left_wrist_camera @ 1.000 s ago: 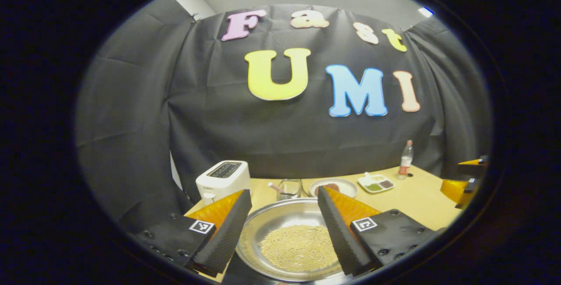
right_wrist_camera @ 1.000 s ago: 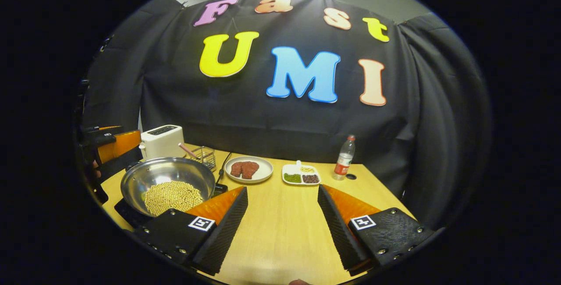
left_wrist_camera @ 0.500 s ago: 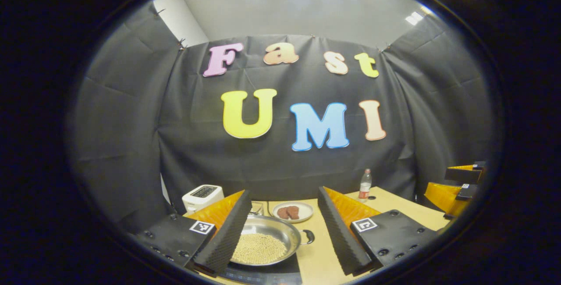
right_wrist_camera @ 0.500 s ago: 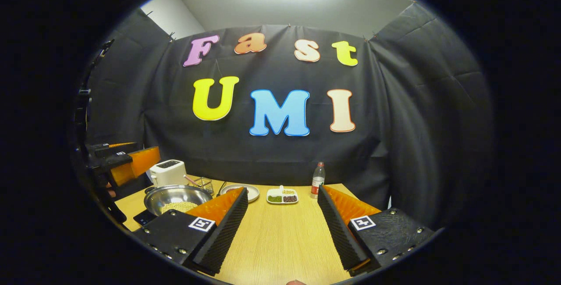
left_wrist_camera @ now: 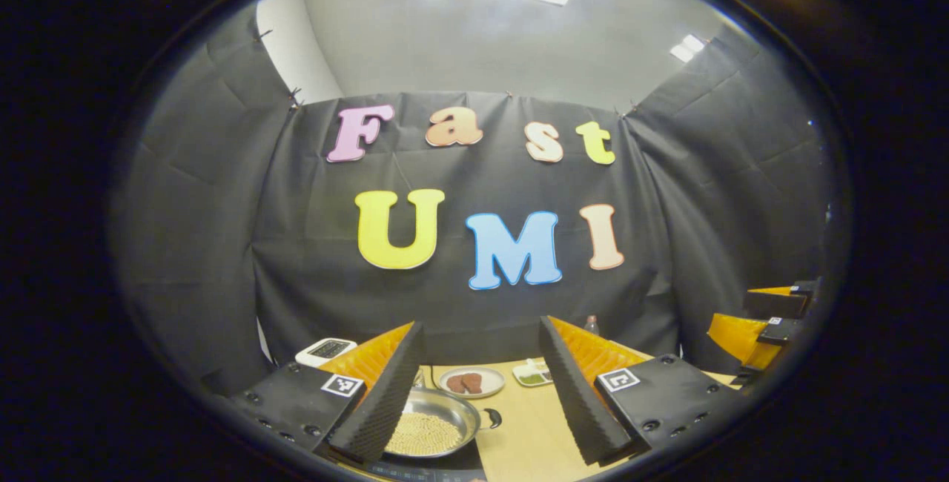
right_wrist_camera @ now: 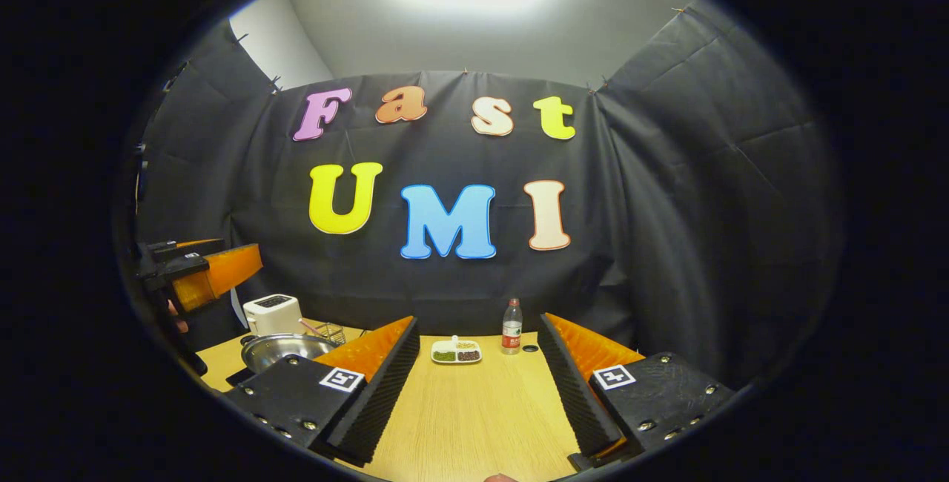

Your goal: First push the handle of the pot to place it horizontally, then grasp the pot with both hands and set it on the induction cooktop.

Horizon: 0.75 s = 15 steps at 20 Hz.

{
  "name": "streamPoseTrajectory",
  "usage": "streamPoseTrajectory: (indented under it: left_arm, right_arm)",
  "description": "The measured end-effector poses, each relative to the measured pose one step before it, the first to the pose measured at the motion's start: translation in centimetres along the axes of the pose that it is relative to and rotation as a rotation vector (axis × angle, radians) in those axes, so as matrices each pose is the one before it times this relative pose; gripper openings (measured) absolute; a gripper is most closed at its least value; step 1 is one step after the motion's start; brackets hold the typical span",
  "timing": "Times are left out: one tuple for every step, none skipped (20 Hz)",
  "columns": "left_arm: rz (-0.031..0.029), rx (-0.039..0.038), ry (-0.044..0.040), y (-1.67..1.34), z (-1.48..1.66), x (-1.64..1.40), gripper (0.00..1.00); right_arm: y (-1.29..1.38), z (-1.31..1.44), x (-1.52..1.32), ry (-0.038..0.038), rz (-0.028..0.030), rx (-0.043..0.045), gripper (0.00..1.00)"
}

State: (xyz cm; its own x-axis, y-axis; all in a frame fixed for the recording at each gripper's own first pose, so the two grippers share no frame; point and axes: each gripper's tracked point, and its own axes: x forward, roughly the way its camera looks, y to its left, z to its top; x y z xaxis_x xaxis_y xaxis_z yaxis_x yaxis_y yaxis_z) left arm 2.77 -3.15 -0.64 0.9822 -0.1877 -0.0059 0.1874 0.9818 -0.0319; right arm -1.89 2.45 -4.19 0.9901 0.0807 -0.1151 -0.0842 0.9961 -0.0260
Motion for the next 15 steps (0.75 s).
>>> streamPoseTrajectory:
  left_arm:
    - [0.00370, 0.00130, -0.00420, 0.211, 0.272, -0.051, 0.99]
    - [0.01127, 0.00951, -0.00007, 0.504, 0.096, -0.134, 0.99]
    - [0.01049, 0.00811, -0.00305, 0.599, 0.146, -0.323, 0.99]
    - [0.00418, 0.00335, -0.00999, 0.377, 0.422, -0.285, 1.00]
    - [0.00496, 0.00558, -0.00685, 0.365, 0.289, -0.333, 1.00]
    - [0.00959, 0.00844, -0.00044, 0.576, 0.095, -0.304, 0.94]
    - [0.00981, 0.00607, 0.00375, 0.466, -0.232, -0.360, 0.97]
    - [0.01315, 0.00098, 0.00404, 0.636, -0.017, -0.251, 1.00]
    - [0.01300, -0.00235, 0.00692, 0.570, -0.042, -0.311, 0.99]
    - [0.00875, 0.00016, 0.00743, 0.442, -0.060, -0.263, 1.00]
    - [0.00884, 0.00636, 0.00115, 0.394, -0.110, -0.161, 1.00]
    - [0.01371, 0.00855, -0.00734, 0.458, 0.209, -0.111, 0.99]
    - [0.01245, 0.00159, -0.00679, 0.541, 0.307, -0.248, 1.00]
    - [0.00746, -0.00559, -0.00747, 0.311, 0.155, -0.244, 0.99]
    - [0.00892, -0.00531, -0.00710, 0.263, 0.097, -0.249, 0.99]
  right_arm:
    - [0.318, 0.490, 0.005, -0.01218, 0.00450, 0.00587, 0.96]
    - [0.087, 0.421, 0.224, -0.01140, 0.00194, -0.00029, 0.96]
    - [-0.053, -0.016, 0.071, -0.00466, 0.00452, -0.00827, 0.96]
    - [-0.082, 0.137, 0.139, -0.00581, 0.00002, -0.00906, 0.96]
    - [-0.073, 0.179, -0.040, -0.00536, -0.00253, -0.00404, 0.96]
    - [-0.010, 0.369, 0.010, -0.00741, -0.00010, 0.00444, 0.96]
    - [0.201, 0.141, -0.078, -0.00410, 0.00260, 0.00910, 0.96]
    - [0.292, 0.191, -0.197, -0.00120, 0.01245, 0.00852, 0.96]
    - [0.305, 0.231, -0.340, -0.00763, 0.01290, 0.00046, 0.96]
    - [-0.073, 0.345, -0.208, -0.01399, 0.00303, -0.00752, 0.96]
    - [-0.286, 0.454, 0.024, -0.01484, -0.00226, -0.00763, 0.96]
    - [-0.086, 0.257, -0.196, -0.00773, 0.00443, -0.00399, 0.96]
    - [0.360, 0.231, -0.194, -0.00654, 0.01717, -0.00137, 0.96]
    - [0.110, 0.361, 0.041, -0.00624, 0.00362, 0.00136, 0.96]
    - [-0.083, 0.277, 0.011, -0.00774, -0.00441, 0.00537, 0.96]
